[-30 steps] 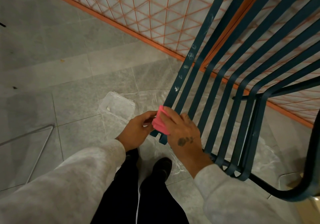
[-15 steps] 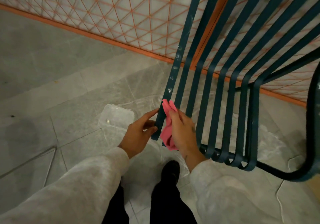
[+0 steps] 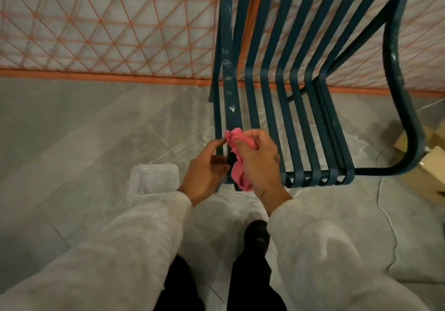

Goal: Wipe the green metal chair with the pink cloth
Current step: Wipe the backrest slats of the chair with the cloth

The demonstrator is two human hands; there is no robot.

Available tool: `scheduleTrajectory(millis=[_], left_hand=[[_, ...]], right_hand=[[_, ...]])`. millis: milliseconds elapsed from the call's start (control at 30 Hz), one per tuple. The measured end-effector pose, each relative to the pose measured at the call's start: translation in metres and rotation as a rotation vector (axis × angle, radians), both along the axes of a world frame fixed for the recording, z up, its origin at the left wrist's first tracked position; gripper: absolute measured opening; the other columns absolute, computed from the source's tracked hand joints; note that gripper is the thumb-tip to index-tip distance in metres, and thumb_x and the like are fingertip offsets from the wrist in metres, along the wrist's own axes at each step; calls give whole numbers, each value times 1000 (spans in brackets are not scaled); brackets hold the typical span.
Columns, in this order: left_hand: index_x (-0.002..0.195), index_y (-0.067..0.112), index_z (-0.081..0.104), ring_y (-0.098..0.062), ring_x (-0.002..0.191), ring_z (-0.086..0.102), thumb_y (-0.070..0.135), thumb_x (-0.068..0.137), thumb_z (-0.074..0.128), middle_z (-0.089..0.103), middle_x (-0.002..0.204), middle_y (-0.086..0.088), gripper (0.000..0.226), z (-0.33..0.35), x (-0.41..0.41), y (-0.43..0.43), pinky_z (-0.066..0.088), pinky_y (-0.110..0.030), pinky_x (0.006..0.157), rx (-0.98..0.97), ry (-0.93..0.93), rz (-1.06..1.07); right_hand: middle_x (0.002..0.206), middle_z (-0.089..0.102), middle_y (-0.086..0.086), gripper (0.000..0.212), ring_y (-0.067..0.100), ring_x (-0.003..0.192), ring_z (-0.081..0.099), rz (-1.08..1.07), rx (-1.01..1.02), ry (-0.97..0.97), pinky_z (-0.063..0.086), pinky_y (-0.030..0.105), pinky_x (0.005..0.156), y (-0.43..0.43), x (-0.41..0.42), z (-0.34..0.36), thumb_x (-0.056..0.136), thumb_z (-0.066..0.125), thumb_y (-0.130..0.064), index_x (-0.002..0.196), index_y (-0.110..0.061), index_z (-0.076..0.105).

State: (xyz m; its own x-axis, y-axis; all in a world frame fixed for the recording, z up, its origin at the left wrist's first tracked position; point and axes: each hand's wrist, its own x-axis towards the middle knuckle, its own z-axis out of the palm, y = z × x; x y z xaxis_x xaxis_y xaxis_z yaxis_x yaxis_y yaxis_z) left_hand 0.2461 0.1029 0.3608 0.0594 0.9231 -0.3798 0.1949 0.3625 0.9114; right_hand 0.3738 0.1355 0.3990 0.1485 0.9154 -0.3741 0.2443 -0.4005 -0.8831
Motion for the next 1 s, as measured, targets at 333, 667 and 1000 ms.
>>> scheduleTrajectory(millis=[333,667,1000], left_hand=[[134,35,44,-11,99,68,8,89,68,71,105,-1,58,-11,-7,4,52,-36,99,80,24,-67],[130,40,44,-14,98,68,10,90,66,71,101,-5,54,-17,-4,5,53,-42,98,99,37,-86],[133,29,49,-26,97,71,5,82,73,71,93,-15,60,-42,-17,9,55,-48,92,194,-183,-101]], right_hand=[[86,68,-20,16,-5,79,66,50,58,-56,54,11,65,-16,5,-12,87,75,-38,94,-27,66],[89,66,-16,19,-21,65,59,220,76,5,42,1,49,12,22,-14,88,76,-29,96,-17,64],[102,77,12,24,18,90,77,210,162,319,61,26,75,20,27,-35,83,78,-1,100,5,62]])
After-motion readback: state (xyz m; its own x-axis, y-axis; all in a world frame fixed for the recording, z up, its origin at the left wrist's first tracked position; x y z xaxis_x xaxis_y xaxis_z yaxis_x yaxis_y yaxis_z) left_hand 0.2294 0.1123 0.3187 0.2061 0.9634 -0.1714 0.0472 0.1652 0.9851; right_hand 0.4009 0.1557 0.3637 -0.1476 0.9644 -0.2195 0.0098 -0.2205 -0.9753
